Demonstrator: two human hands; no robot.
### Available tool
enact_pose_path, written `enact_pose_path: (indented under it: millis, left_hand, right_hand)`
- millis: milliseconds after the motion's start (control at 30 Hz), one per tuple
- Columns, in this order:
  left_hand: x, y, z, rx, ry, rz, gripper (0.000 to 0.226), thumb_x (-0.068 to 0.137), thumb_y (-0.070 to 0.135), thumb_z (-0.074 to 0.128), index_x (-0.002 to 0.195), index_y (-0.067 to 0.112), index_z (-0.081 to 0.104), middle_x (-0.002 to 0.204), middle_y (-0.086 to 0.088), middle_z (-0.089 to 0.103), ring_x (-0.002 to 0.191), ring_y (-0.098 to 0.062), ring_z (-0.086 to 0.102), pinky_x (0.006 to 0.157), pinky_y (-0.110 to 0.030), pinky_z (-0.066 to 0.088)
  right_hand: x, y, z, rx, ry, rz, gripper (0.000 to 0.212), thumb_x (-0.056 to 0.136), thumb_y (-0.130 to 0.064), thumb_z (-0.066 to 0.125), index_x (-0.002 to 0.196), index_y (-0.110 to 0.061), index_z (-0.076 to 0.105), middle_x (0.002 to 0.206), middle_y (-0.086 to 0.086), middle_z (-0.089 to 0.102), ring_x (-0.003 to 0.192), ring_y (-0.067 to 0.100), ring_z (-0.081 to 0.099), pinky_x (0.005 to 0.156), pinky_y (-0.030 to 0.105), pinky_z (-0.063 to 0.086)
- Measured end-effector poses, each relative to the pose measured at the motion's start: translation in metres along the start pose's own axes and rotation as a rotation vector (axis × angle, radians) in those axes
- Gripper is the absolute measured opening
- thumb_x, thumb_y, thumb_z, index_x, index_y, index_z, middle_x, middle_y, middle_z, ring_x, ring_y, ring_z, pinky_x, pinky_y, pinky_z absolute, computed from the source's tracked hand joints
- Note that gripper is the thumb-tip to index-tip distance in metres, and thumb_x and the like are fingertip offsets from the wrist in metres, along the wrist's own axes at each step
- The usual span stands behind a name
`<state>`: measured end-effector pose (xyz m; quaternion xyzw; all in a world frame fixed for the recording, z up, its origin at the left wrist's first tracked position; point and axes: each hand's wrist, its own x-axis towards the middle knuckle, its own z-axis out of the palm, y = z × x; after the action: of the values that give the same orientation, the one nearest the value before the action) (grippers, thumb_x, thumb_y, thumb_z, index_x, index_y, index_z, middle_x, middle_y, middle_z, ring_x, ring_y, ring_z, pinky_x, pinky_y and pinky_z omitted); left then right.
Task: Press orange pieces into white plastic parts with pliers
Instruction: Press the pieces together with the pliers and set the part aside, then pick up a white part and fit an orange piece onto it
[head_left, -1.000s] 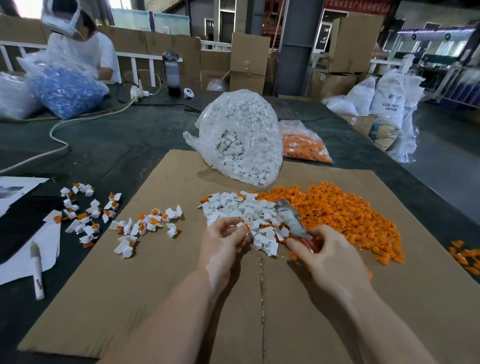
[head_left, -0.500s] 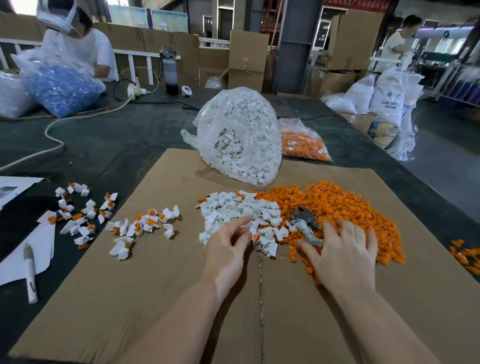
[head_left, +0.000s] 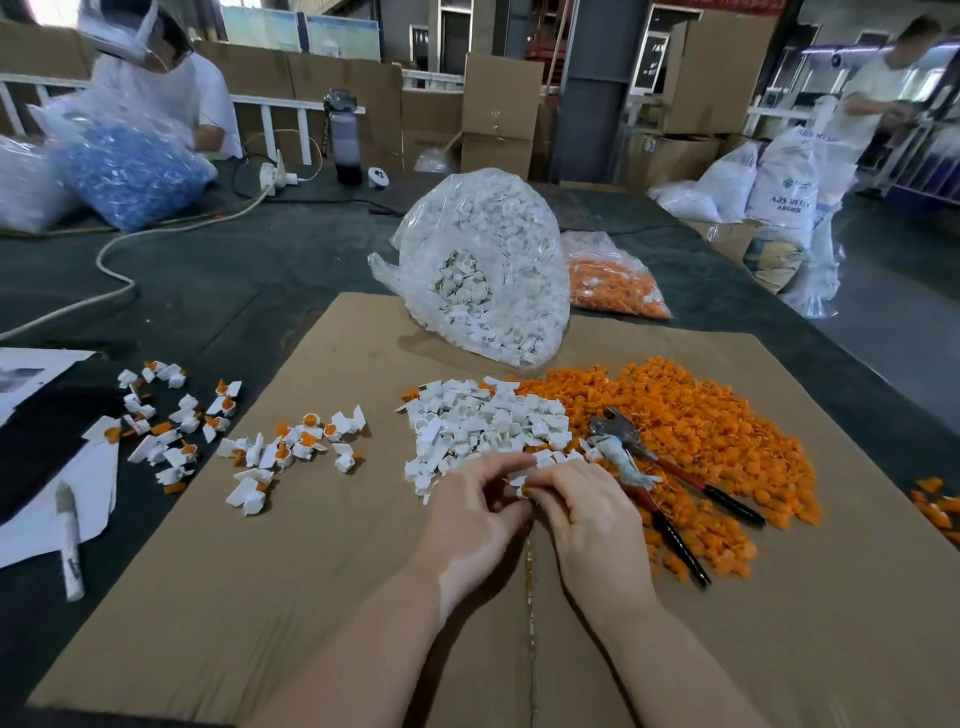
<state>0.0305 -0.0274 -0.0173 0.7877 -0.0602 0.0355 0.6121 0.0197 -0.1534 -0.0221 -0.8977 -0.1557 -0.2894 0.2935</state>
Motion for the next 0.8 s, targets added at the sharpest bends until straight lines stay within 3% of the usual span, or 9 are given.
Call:
enact_pose_path:
  millis: [133, 200, 300, 367, 433, 467, 533, 667, 800]
  left_hand:
    - [-0.001, 0.0, 0.002, 0.081, 0.018, 0.035, 0.031, 0.079, 0.006, 0.07, 0.105, 0.023, 0.067, 0.093, 0.016, 0.063, 0.079, 0.012, 0.054, 0.074, -0.003, 0.039]
    - [-0.001, -0.001, 0.003, 0.103, 0.072, 0.072, 0.027, 0.081, 0.011, 0.07, 0.101, 0.028, 0.067, 0.092, 0.019, 0.061, 0.087, 0.007, 0.056, 0.078, -0.005, 0.04]
    - [-0.003, 0.001, 0.003, 0.108, 0.222, 0.104, 0.025, 0.081, 0.011, 0.07, 0.087, 0.036, 0.066, 0.09, 0.011, 0.061, 0.082, 0.003, 0.056, 0.072, -0.003, 0.038]
    - [-0.002, 0.001, -0.005, 0.079, 0.316, 0.122, 0.022, 0.083, 0.007, 0.067, 0.084, 0.029, 0.067, 0.089, 0.006, 0.058, 0.075, 0.006, 0.055, 0.066, -0.001, 0.038]
    - [0.001, 0.0, -0.021, 0.057, 0.404, 0.106, 0.02, 0.086, 0.005, 0.062, 0.086, 0.024, 0.066, 0.09, 0.004, 0.053, 0.081, 0.0, 0.057, 0.071, -0.009, 0.044]
    - [0.005, -0.004, -0.031, 0.08, 0.451, 0.072, 0.018, 0.088, 0.006, 0.06, 0.087, 0.023, 0.065, 0.09, 0.005, 0.05, 0.089, -0.01, 0.057, 0.08, -0.021, 0.047]
    - [0.014, -0.012, -0.054, 0.263, 0.533, -0.019, 0.014, 0.09, 0.009, 0.057, 0.094, 0.019, 0.066, 0.089, 0.006, 0.046, 0.1, -0.029, 0.051, 0.09, -0.034, 0.042]
    - [0.021, -0.028, -0.084, 0.546, 0.551, -0.125, 0.019, 0.093, 0.011, 0.053, 0.102, 0.012, 0.069, 0.11, -0.008, 0.046, 0.115, -0.029, 0.039, 0.092, -0.027, 0.031]
    - [0.022, -0.032, -0.085, 0.706, 0.523, -0.113, 0.027, 0.094, 0.007, 0.048, 0.108, 0.012, 0.071, 0.12, -0.009, 0.046, 0.115, -0.025, 0.033, 0.086, -0.022, 0.028]
  right_hand:
    - [0.0, -0.001, -0.001, -0.008, 0.052, -0.031, 0.004, 0.081, -0.005, 0.065, 0.082, -0.008, 0.068, 0.079, 0.0, 0.065, 0.079, 0.015, 0.059, 0.075, 0.018, 0.042]
    - [0.0, -0.001, -0.002, 0.009, 0.099, 0.001, 0.004, 0.083, -0.005, 0.064, 0.083, -0.007, 0.068, 0.079, 0.0, 0.064, 0.079, 0.015, 0.058, 0.075, 0.02, 0.043]
    - [-0.001, 0.001, -0.003, 0.006, 0.162, 0.102, 0.005, 0.082, -0.001, 0.068, 0.083, -0.006, 0.068, 0.078, 0.0, 0.064, 0.077, 0.018, 0.059, 0.074, 0.032, 0.048]
    - [-0.002, 0.001, -0.002, -0.003, 0.175, 0.163, 0.006, 0.082, -0.001, 0.067, 0.083, -0.006, 0.068, 0.078, 0.001, 0.064, 0.078, 0.019, 0.06, 0.074, 0.039, 0.049]
    - [-0.002, 0.001, -0.002, -0.02, 0.177, 0.199, 0.007, 0.082, 0.0, 0.067, 0.083, -0.007, 0.068, 0.078, 0.001, 0.065, 0.079, 0.02, 0.06, 0.074, 0.039, 0.048]
    - [-0.001, 0.001, -0.001, -0.039, 0.181, 0.212, 0.008, 0.081, 0.0, 0.068, 0.083, -0.007, 0.069, 0.078, 0.001, 0.065, 0.079, 0.021, 0.061, 0.074, 0.037, 0.045]
    - [-0.001, 0.001, 0.0, -0.089, 0.195, 0.249, 0.009, 0.079, 0.001, 0.07, 0.082, -0.008, 0.069, 0.08, 0.002, 0.067, 0.08, 0.024, 0.062, 0.074, 0.033, 0.037]
    - [-0.001, 0.001, 0.001, -0.174, 0.214, 0.332, 0.011, 0.077, 0.001, 0.07, 0.08, -0.009, 0.07, 0.079, 0.001, 0.067, 0.077, 0.026, 0.06, 0.075, 0.034, 0.031]
    - [-0.002, 0.001, 0.003, -0.241, 0.224, 0.373, 0.015, 0.076, 0.003, 0.07, 0.081, -0.011, 0.07, 0.08, 0.001, 0.067, 0.079, 0.027, 0.059, 0.076, 0.037, 0.029]
